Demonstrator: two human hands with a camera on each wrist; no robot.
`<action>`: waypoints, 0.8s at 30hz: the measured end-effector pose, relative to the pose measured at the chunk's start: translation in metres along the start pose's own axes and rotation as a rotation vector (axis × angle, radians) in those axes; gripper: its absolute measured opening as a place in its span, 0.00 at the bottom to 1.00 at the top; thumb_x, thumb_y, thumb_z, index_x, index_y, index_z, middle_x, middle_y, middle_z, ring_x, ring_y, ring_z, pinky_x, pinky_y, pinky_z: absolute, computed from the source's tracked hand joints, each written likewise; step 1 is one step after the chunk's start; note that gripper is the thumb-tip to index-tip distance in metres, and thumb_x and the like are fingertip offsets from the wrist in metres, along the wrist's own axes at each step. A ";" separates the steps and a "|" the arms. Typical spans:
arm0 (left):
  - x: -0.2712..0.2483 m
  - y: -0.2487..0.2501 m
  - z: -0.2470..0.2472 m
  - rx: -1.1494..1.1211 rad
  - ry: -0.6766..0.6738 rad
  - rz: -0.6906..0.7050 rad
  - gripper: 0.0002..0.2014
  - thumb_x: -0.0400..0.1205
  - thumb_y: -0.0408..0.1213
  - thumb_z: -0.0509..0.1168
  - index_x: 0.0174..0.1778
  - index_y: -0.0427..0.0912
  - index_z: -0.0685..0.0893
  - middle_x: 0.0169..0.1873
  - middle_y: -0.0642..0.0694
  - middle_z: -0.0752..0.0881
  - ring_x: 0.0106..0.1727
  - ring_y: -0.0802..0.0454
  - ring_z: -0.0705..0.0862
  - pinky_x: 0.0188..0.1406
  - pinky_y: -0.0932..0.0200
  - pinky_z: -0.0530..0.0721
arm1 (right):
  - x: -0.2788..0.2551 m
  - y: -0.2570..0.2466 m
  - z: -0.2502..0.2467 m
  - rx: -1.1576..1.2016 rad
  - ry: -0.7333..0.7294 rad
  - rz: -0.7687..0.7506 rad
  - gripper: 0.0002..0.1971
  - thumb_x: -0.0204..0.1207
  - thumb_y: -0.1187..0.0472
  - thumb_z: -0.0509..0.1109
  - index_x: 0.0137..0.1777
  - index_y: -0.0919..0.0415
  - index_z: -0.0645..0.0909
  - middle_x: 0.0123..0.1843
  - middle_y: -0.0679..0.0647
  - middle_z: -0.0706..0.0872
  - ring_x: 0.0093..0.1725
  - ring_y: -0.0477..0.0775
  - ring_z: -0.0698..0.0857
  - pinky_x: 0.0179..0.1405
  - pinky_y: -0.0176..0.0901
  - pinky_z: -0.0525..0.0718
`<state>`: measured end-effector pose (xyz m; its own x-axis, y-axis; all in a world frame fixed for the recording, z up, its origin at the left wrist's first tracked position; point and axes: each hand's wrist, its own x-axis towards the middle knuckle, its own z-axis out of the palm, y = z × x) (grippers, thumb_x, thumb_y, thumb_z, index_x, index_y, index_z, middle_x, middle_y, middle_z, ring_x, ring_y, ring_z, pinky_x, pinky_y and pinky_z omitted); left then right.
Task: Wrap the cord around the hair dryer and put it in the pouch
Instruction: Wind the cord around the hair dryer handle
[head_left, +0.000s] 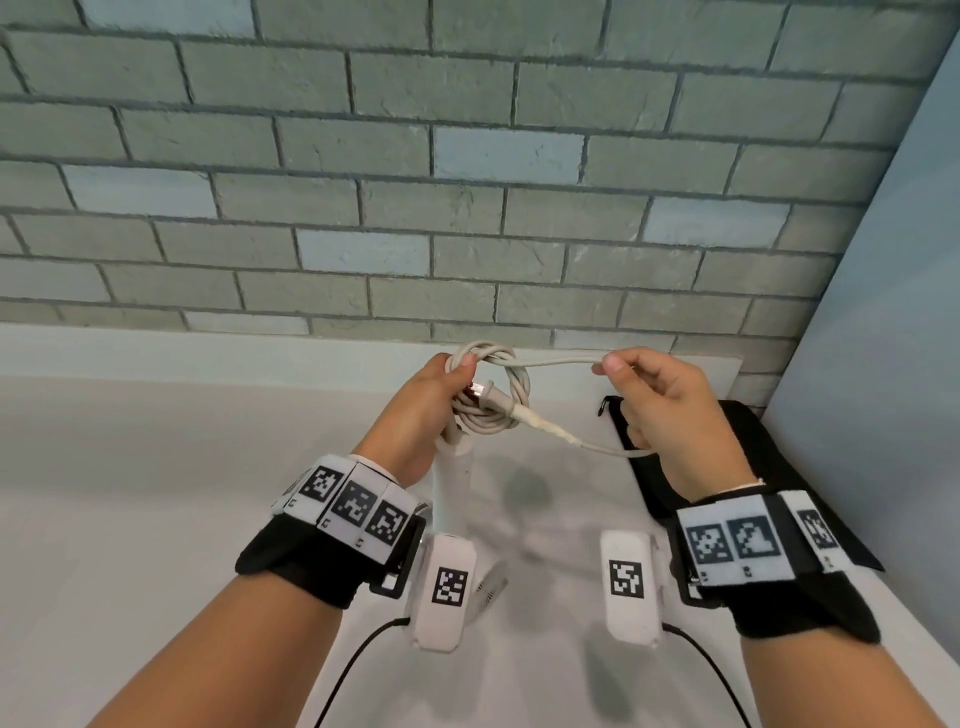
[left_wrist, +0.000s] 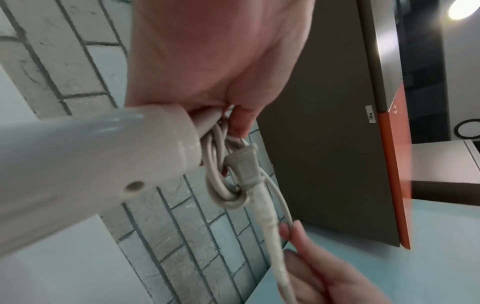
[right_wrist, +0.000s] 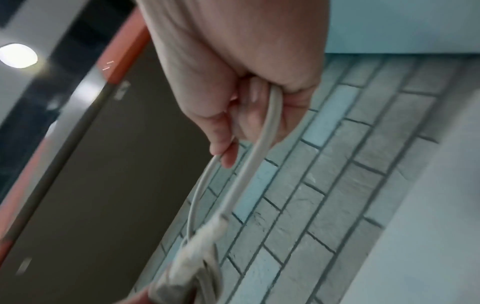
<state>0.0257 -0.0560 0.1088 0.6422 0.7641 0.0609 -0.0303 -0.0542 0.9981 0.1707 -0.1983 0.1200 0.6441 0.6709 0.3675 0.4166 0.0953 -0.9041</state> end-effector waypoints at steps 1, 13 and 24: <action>0.000 0.001 -0.001 -0.011 -0.010 -0.021 0.15 0.80 0.49 0.60 0.51 0.40 0.80 0.45 0.36 0.82 0.48 0.41 0.80 0.58 0.44 0.77 | 0.000 0.000 -0.002 0.085 -0.055 0.031 0.09 0.80 0.59 0.62 0.42 0.58 0.82 0.16 0.41 0.70 0.17 0.41 0.62 0.18 0.33 0.61; -0.006 -0.002 -0.007 0.122 -0.035 0.107 0.15 0.83 0.46 0.57 0.32 0.44 0.72 0.27 0.49 0.72 0.28 0.53 0.69 0.30 0.59 0.67 | -0.006 0.010 -0.010 -0.423 -0.105 -0.281 0.07 0.80 0.62 0.61 0.45 0.56 0.81 0.34 0.54 0.84 0.32 0.48 0.79 0.34 0.41 0.74; -0.021 -0.006 -0.004 0.006 -0.025 0.168 0.16 0.84 0.45 0.56 0.31 0.44 0.72 0.26 0.49 0.72 0.28 0.54 0.69 0.32 0.59 0.68 | -0.020 0.048 0.035 -0.126 0.007 -0.305 0.09 0.80 0.60 0.62 0.52 0.50 0.83 0.42 0.41 0.82 0.42 0.36 0.79 0.41 0.22 0.73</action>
<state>0.0088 -0.0693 0.1014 0.6471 0.7280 0.2264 -0.1342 -0.1836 0.9738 0.1553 -0.1809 0.0614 0.4819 0.6203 0.6188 0.6665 0.1990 -0.7185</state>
